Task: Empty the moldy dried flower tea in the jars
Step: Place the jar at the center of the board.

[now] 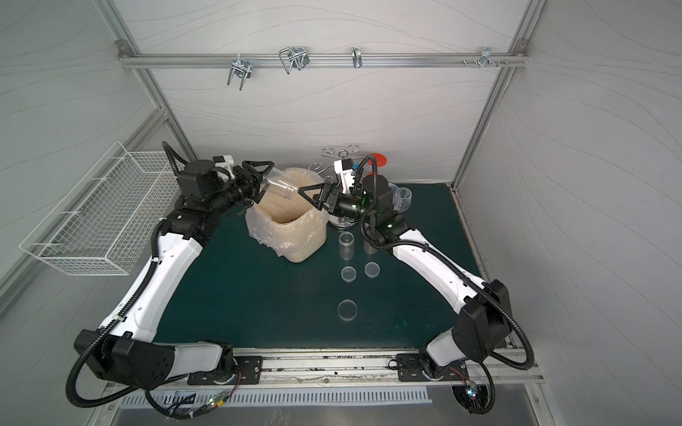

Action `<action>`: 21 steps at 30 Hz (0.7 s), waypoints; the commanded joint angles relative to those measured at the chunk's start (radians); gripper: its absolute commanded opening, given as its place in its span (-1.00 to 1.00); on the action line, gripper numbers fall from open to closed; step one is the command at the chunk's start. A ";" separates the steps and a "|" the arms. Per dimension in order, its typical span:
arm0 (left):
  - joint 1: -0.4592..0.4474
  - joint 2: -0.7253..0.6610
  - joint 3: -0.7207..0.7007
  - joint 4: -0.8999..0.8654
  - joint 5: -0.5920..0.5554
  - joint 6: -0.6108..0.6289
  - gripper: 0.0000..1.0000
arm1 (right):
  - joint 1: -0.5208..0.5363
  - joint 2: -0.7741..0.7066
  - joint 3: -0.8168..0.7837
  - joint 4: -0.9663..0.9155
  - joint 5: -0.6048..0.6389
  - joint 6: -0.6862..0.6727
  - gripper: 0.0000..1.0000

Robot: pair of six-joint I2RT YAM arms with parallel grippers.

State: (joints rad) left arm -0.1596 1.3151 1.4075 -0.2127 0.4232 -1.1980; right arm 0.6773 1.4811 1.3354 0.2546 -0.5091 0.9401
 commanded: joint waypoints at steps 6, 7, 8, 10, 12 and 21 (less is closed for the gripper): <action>0.004 -0.046 -0.023 0.114 0.070 -0.085 -1.00 | 0.040 0.067 0.088 0.031 0.002 0.020 0.98; 0.004 -0.051 -0.029 0.115 0.070 -0.086 -1.00 | 0.045 0.075 0.095 0.031 0.001 0.019 0.98; 0.004 -0.053 -0.034 0.119 0.071 -0.088 -1.00 | 0.049 0.082 0.103 0.031 0.001 0.017 0.98; 0.005 -0.056 -0.042 0.122 0.077 -0.091 -1.00 | 0.057 0.097 0.117 0.031 0.003 0.016 0.98; 0.004 -0.055 -0.051 0.138 0.091 -0.105 -1.00 | 0.059 0.114 0.131 0.033 -0.001 0.016 0.98; 0.005 -0.060 -0.065 0.155 0.114 -0.118 -1.00 | 0.063 0.176 0.203 0.034 -0.033 0.024 0.82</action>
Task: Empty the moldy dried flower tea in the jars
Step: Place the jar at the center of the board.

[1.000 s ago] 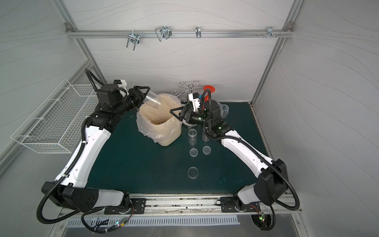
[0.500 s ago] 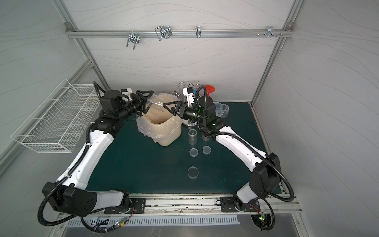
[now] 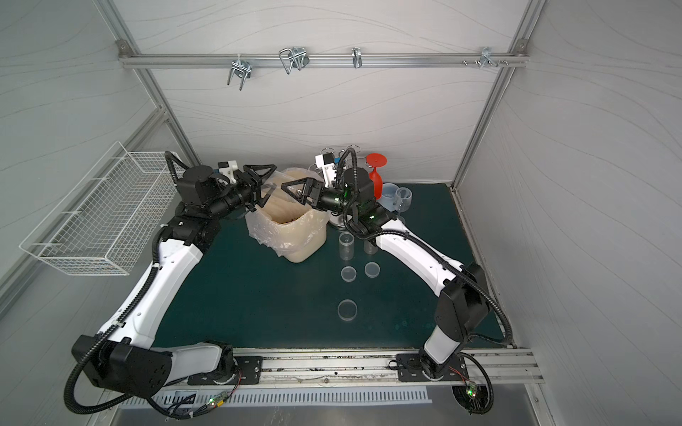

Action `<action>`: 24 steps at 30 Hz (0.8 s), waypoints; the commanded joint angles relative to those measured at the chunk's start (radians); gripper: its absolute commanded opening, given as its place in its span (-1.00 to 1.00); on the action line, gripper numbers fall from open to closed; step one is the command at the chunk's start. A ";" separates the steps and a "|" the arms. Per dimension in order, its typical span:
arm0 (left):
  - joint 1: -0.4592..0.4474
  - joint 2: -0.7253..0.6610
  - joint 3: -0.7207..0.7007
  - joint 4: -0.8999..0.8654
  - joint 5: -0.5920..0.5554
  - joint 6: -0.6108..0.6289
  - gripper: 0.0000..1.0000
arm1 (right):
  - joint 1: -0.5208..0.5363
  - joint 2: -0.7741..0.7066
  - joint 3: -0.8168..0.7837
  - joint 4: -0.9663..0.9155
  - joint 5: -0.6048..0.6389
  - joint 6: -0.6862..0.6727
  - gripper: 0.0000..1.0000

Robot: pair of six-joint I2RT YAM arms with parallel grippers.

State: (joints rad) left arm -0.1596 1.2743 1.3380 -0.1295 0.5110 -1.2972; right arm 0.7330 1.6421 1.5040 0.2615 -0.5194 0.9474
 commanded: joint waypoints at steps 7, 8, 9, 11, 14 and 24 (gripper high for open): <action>0.004 -0.005 -0.018 0.111 0.049 -0.036 -1.00 | 0.019 0.040 0.059 0.036 -0.044 0.038 0.60; 0.004 -0.005 -0.020 0.115 0.054 -0.036 -1.00 | 0.020 0.041 0.061 0.035 -0.044 0.039 0.55; 0.004 -0.007 -0.024 0.119 0.056 -0.034 -1.00 | 0.021 0.043 0.066 0.037 -0.043 0.039 0.50; 0.004 -0.011 -0.032 0.121 0.051 -0.027 -1.00 | 0.023 0.050 0.076 0.035 -0.043 0.039 0.43; 0.004 -0.011 -0.036 0.121 0.044 -0.016 -1.00 | 0.028 0.053 0.087 0.033 -0.042 0.034 0.29; 0.003 -0.010 -0.030 0.129 0.033 0.016 -0.08 | 0.030 0.029 0.098 -0.021 -0.026 -0.027 -0.35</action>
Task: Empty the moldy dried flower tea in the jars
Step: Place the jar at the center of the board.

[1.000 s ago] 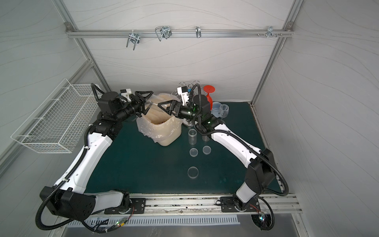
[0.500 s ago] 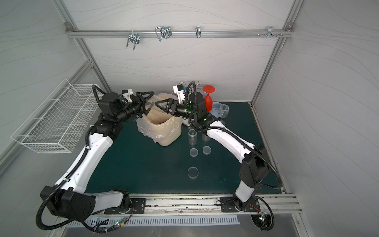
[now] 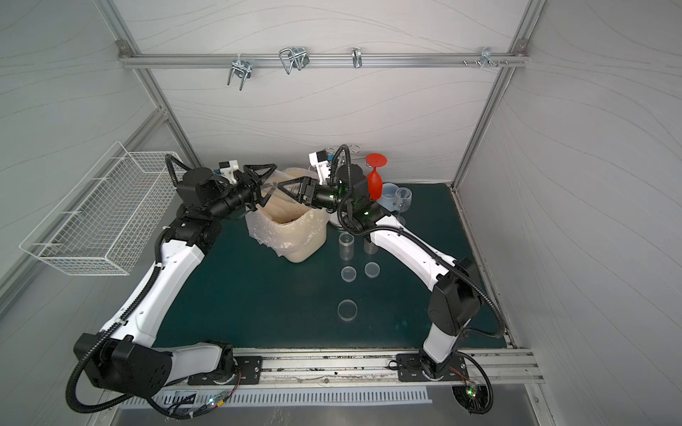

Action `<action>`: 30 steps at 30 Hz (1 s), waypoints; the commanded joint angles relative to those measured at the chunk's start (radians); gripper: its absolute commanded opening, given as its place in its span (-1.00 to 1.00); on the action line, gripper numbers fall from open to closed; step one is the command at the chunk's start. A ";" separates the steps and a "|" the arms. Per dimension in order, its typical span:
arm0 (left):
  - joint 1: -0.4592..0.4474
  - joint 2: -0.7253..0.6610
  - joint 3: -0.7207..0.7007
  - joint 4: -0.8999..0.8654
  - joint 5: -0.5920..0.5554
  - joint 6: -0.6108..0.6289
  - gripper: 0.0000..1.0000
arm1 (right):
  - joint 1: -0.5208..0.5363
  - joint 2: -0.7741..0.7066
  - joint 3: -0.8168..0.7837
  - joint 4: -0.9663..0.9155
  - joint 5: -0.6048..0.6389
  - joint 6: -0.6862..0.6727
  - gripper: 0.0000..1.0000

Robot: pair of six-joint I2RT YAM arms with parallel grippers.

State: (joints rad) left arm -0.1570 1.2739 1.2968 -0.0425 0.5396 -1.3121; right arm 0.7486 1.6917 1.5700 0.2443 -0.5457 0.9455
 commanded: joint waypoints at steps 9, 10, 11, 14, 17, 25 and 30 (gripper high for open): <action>0.000 -0.014 0.090 -0.108 -0.008 0.205 0.84 | 0.015 -0.081 0.009 -0.053 0.042 -0.096 -0.67; 0.000 -0.017 0.103 -0.136 -0.015 0.243 0.89 | 0.015 -0.089 0.004 -0.062 0.048 -0.108 -0.68; 0.000 -0.020 0.117 -0.166 -0.024 0.278 0.95 | 0.015 -0.099 0.000 -0.069 0.057 -0.120 -0.70; 0.001 -0.026 0.154 -0.243 -0.053 0.381 0.98 | 0.015 -0.117 -0.004 -0.093 0.069 -0.149 -0.74; -0.001 -0.029 0.205 -0.334 -0.100 0.486 0.98 | 0.014 -0.143 -0.008 -0.130 0.083 -0.188 -0.74; 0.000 -0.060 0.280 -0.493 -0.226 0.724 0.98 | 0.015 -0.245 -0.046 -0.262 0.129 -0.312 -0.77; 0.001 -0.100 0.285 -0.576 -0.341 0.874 0.98 | 0.015 -0.331 -0.071 -0.401 0.157 -0.403 -0.78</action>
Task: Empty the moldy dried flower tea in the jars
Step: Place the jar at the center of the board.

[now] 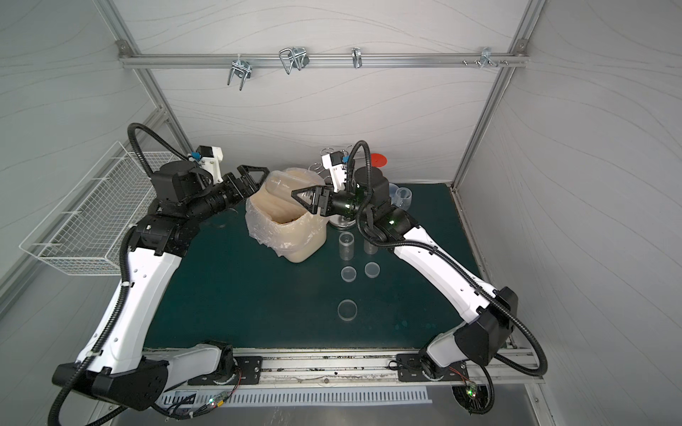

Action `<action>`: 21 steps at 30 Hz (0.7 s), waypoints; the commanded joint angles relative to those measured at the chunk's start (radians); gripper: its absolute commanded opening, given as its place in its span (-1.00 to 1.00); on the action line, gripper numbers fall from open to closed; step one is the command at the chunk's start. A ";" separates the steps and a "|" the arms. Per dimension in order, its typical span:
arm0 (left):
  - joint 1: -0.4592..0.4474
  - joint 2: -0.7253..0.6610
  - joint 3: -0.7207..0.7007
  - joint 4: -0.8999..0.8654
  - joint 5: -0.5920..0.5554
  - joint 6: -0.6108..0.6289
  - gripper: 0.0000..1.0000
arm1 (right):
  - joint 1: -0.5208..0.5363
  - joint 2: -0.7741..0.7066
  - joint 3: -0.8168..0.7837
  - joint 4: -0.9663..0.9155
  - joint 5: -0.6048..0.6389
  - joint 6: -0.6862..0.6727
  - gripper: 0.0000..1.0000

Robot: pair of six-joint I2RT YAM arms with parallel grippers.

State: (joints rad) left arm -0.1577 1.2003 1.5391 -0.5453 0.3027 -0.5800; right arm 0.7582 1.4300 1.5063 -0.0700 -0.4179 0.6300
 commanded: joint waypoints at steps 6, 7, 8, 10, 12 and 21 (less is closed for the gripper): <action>0.001 -0.083 -0.009 -0.096 -0.189 0.245 0.98 | 0.007 -0.183 -0.032 -0.269 0.065 -0.181 -0.80; 0.001 -0.093 -0.022 -0.094 -0.200 0.257 0.98 | 0.007 -0.200 -0.031 -0.310 0.069 -0.196 -0.80; 0.001 -0.099 -0.033 -0.093 -0.206 0.267 0.98 | 0.006 -0.217 -0.033 -0.349 0.076 -0.210 -0.80; 0.001 -0.117 -0.056 -0.090 -0.233 0.292 0.98 | 0.007 -0.255 -0.044 -0.427 0.092 -0.238 -0.80; 0.001 -0.136 -0.079 -0.085 -0.264 0.307 0.98 | 0.009 -0.293 -0.063 -0.496 0.115 -0.259 -0.80; 0.001 -0.197 -0.172 -0.067 -0.286 0.345 0.98 | 0.017 -0.353 -0.107 -0.748 0.159 -0.351 -0.76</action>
State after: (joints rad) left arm -0.1577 1.0210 1.3800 -0.6376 0.0399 -0.2657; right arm 0.7650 1.0752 1.4010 -0.6891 -0.2813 0.3405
